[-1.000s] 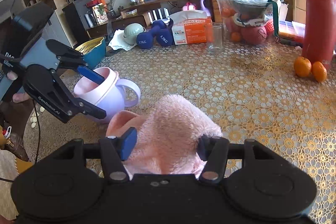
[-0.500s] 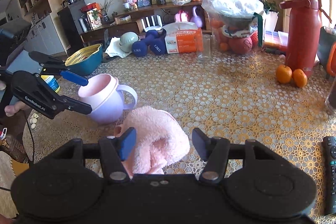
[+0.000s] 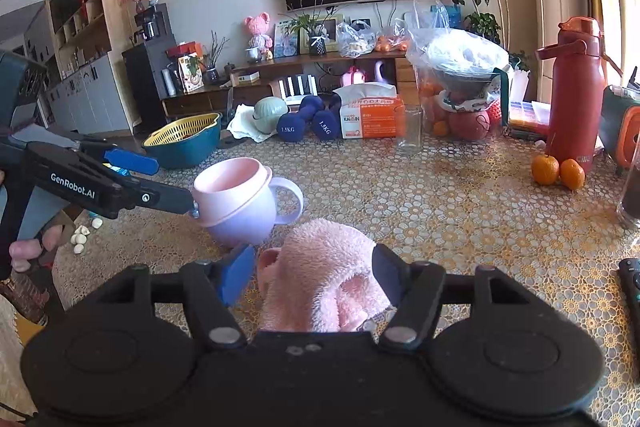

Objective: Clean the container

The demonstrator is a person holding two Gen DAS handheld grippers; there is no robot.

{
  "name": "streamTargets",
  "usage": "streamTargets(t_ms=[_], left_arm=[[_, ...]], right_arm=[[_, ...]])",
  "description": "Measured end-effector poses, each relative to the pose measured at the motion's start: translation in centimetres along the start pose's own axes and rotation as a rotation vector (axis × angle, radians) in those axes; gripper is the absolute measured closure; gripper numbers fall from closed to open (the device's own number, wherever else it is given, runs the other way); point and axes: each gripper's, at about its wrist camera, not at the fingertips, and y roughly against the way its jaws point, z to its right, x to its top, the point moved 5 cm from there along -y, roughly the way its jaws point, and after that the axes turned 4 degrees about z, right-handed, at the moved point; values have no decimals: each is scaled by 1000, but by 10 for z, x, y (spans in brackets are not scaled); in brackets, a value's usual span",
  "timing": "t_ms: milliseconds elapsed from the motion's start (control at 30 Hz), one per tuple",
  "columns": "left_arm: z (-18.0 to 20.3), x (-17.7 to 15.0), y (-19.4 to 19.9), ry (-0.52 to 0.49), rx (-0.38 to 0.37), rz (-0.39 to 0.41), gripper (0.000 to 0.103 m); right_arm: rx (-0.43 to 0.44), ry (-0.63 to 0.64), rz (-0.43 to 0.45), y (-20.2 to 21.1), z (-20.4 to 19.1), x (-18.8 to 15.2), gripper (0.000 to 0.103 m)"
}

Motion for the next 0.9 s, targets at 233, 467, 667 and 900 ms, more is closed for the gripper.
streamTargets(t_ms=[233,467,667,900], left_arm=[[-2,-19,16,69,18,45,0],[3,-31,23,59,38,65,0],[7,-36,23,46,43,64,0],[7,-42,21,52,41,51,0]], right_arm=[[-16,-31,18,5,0,-8,37],[-26,-54,31,8,-2,-12,37],[-20,-55,31,7,-5,-15,37],[-24,-55,31,7,-8,-17,37]])
